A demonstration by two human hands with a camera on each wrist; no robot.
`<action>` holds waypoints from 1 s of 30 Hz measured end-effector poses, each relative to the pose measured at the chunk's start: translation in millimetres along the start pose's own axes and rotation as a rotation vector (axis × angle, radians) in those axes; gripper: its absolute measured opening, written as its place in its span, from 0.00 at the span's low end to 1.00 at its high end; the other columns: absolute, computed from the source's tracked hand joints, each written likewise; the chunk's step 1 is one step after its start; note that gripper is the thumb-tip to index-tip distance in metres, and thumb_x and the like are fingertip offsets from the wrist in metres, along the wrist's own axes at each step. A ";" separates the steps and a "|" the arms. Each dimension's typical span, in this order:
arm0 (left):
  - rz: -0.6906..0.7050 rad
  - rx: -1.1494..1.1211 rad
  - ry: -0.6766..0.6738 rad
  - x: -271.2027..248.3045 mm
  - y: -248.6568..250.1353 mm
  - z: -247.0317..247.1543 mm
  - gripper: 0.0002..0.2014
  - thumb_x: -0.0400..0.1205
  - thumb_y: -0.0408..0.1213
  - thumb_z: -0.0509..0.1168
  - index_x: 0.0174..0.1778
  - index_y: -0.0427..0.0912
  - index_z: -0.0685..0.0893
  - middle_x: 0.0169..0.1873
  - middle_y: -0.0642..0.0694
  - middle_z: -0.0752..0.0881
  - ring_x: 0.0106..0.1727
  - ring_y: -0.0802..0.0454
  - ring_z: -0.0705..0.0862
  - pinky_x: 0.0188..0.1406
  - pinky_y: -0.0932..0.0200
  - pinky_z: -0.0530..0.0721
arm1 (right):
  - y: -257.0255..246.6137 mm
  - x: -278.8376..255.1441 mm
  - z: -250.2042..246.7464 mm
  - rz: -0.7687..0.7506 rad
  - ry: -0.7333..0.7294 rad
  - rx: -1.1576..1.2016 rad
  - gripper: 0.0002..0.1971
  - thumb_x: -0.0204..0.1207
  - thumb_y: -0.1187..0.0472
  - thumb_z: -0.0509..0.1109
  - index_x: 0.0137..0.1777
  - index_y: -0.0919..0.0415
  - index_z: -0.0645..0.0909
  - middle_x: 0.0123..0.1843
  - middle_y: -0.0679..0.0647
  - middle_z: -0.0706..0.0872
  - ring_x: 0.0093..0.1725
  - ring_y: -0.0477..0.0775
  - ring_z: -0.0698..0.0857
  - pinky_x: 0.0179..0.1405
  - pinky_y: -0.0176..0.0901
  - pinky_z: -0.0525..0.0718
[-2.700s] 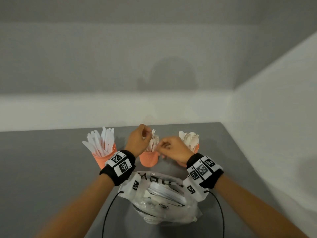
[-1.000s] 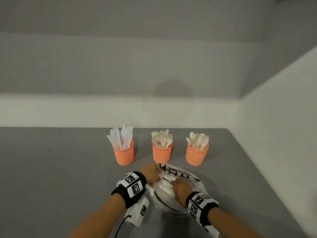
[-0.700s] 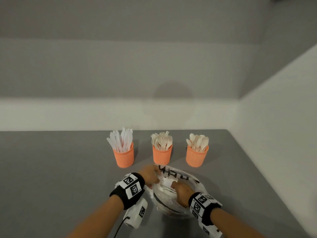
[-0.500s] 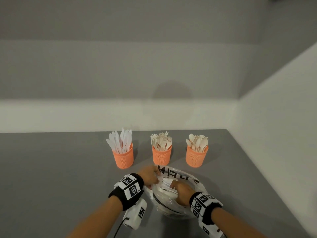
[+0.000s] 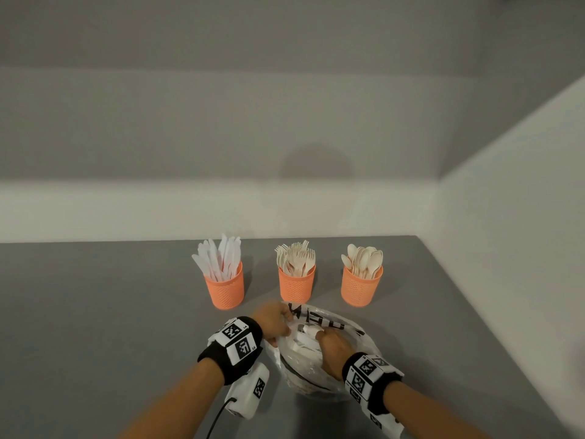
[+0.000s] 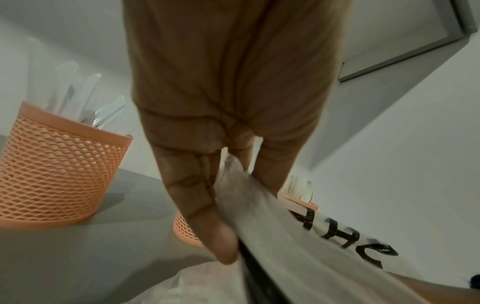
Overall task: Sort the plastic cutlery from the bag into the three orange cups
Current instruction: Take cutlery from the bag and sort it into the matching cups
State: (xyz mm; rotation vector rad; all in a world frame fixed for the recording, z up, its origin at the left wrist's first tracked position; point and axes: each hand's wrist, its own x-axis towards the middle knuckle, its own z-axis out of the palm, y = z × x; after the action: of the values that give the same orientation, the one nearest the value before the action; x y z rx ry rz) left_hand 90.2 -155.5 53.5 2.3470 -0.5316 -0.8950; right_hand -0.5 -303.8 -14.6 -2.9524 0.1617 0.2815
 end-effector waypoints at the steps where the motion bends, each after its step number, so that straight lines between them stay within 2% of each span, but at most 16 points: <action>1: 0.003 -0.002 0.004 -0.1 0.0 -1.0 0.17 0.79 0.27 0.63 0.64 0.38 0.77 0.50 0.41 0.77 0.30 0.54 0.79 0.19 0.72 0.80 | -0.3 0.0 -0.2 -0.027 0.027 0.037 0.23 0.75 0.52 0.67 0.69 0.56 0.75 0.67 0.56 0.81 0.69 0.58 0.78 0.73 0.51 0.72; 7: 0.012 0.000 0.009 1.7 2.9 -0.8 0.16 0.79 0.28 0.64 0.64 0.39 0.78 0.51 0.41 0.77 0.31 0.54 0.79 0.21 0.71 0.81 | -0.8 -4.7 3.7 -0.011 0.002 -0.009 0.22 0.79 0.58 0.63 0.71 0.65 0.72 0.72 0.63 0.74 0.72 0.60 0.72 0.74 0.50 0.68; 11: 0.025 0.006 0.005 2.8 6.2 -0.8 0.16 0.79 0.28 0.64 0.64 0.40 0.79 0.52 0.42 0.79 0.31 0.55 0.80 0.25 0.70 0.82 | -4.6 -8.8 -2.5 -0.013 -0.019 0.093 0.22 0.79 0.59 0.63 0.72 0.65 0.72 0.71 0.61 0.76 0.73 0.58 0.73 0.74 0.45 0.67; 17: 0.030 0.003 0.007 -0.7 7.8 -5.5 0.17 0.79 0.27 0.63 0.64 0.39 0.78 0.52 0.42 0.77 0.33 0.54 0.79 0.25 0.69 0.83 | -3.3 -7.7 -14.4 0.074 -0.184 0.167 0.19 0.77 0.64 0.64 0.68 0.67 0.73 0.65 0.67 0.78 0.64 0.63 0.79 0.62 0.52 0.76; 19: 0.021 0.011 0.009 -1.9 8.2 -7.0 0.17 0.79 0.26 0.63 0.64 0.39 0.78 0.53 0.42 0.77 0.33 0.54 0.79 0.27 0.68 0.84 | -4.1 -7.1 -16.7 0.053 -0.180 0.160 0.20 0.77 0.60 0.65 0.68 0.66 0.75 0.66 0.65 0.79 0.64 0.62 0.79 0.64 0.52 0.76; 22: -0.002 0.031 0.026 -3.1 8.4 -7.6 0.17 0.79 0.25 0.61 0.63 0.39 0.78 0.52 0.42 0.77 0.33 0.52 0.80 0.33 0.62 0.85 | 1.4 -8.6 -12.7 0.025 -0.083 0.241 0.19 0.76 0.48 0.66 0.64 0.55 0.82 0.63 0.55 0.85 0.63 0.56 0.82 0.71 0.52 0.74; 25: -0.011 0.108 0.048 -3.9 9.9 -7.5 0.18 0.78 0.24 0.59 0.64 0.37 0.77 0.59 0.38 0.78 0.35 0.46 0.82 0.36 0.58 0.86 | 2.2 -8.0 -18.6 0.080 -0.144 0.344 0.24 0.77 0.54 0.68 0.71 0.62 0.72 0.67 0.61 0.81 0.66 0.61 0.79 0.67 0.48 0.75; 27: -0.006 0.170 0.079 -4.2 12.9 -7.2 0.18 0.79 0.25 0.59 0.65 0.35 0.76 0.63 0.36 0.78 0.35 0.46 0.82 0.35 0.59 0.85 | 4.8 -9.0 -23.2 0.088 -0.147 0.402 0.27 0.78 0.56 0.67 0.75 0.63 0.67 0.71 0.61 0.77 0.69 0.61 0.77 0.68 0.48 0.73; 28: 0.000 0.215 0.112 -4.7 14.7 -6.4 0.17 0.79 0.26 0.58 0.65 0.35 0.76 0.63 0.36 0.79 0.37 0.46 0.82 0.38 0.58 0.84 | 6.4 -9.0 -23.0 0.078 -0.141 0.412 0.27 0.79 0.56 0.66 0.76 0.63 0.66 0.71 0.61 0.77 0.70 0.61 0.76 0.69 0.47 0.73; 30: 0.019 0.309 0.192 -3.5 15.9 -3.9 0.16 0.80 0.28 0.58 0.64 0.35 0.77 0.63 0.38 0.80 0.53 0.43 0.83 0.52 0.57 0.80 | 6.6 -9.9 -24.3 0.081 -0.085 0.452 0.23 0.80 0.54 0.64 0.73 0.62 0.71 0.70 0.58 0.79 0.69 0.58 0.77 0.70 0.45 0.72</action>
State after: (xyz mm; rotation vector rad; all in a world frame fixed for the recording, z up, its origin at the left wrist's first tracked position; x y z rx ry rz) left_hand 87.9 -164.3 67.6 2.6650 -0.6493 -0.6035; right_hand -6.7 -313.7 9.8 -2.4862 0.2922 0.3312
